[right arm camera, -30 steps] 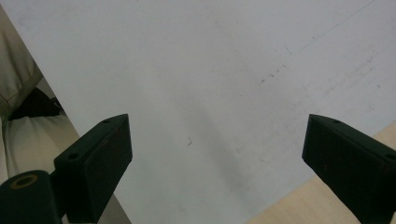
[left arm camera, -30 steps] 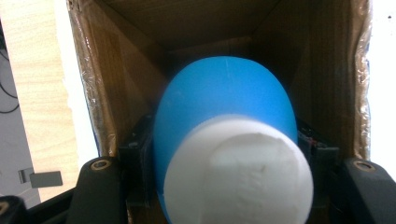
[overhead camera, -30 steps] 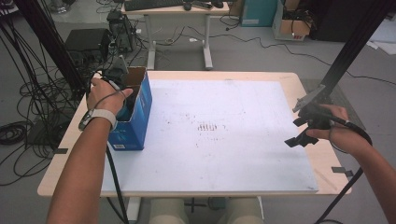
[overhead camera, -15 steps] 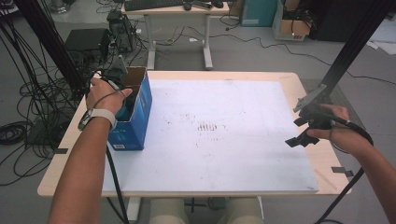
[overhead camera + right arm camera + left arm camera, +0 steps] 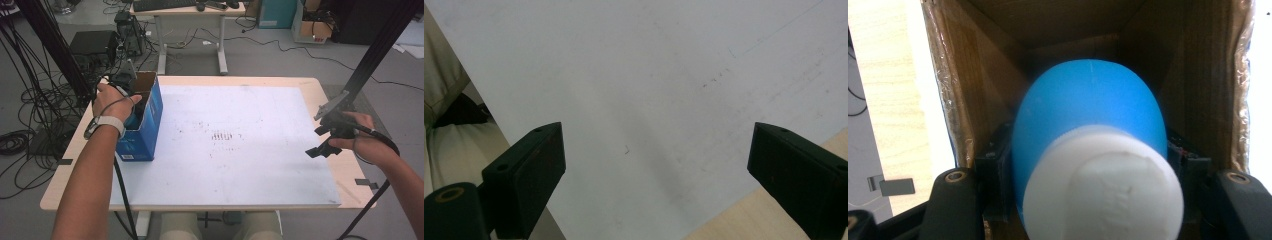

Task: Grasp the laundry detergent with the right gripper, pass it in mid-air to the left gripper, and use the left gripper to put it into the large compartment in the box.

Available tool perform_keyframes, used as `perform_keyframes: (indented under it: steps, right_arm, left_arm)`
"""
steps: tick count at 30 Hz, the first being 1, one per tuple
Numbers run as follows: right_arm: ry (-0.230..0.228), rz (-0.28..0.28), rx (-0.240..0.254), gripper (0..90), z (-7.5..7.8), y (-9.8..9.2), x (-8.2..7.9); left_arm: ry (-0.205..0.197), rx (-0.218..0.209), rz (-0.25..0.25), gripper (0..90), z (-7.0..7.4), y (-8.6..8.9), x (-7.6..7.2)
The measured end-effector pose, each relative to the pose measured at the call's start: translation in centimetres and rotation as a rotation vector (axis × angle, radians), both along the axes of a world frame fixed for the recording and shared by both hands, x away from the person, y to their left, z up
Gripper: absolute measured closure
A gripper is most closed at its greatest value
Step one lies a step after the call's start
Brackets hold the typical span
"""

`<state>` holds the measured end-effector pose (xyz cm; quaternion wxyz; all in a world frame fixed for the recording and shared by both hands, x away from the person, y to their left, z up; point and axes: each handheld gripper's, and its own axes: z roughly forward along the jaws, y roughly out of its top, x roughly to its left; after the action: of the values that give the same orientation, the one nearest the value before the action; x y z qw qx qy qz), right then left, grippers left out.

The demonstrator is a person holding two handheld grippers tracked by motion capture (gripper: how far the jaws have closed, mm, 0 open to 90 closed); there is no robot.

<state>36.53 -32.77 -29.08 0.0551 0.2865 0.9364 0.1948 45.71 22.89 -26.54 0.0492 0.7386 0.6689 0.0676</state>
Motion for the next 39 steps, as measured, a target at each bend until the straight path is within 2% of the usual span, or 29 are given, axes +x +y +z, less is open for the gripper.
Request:
perform_keyframes:
  steps: [24,35,38,39]
  right_arm:
    - [-0.001,0.002,0.002,8.4,0.04,0.00,0.03]
    - [0.009,-0.027,0.025,8.4,0.01,0.25,-0.11]
    - [0.005,-0.017,0.020,8.4,0.05,0.18,-0.08]
    - [-0.003,0.001,0.004,8.4,0.10,0.02,0.03]
  left_arm:
    - [-0.002,0.005,0.004,37.3,-0.05,-0.09,0.02]
    - [0.002,0.006,0.006,37.3,-0.04,-0.05,0.03]
    - [0.005,0.006,0.006,37.3,0.00,-0.06,0.01]
    - [0.002,0.006,0.004,37.3,-0.03,-0.03,-0.03]
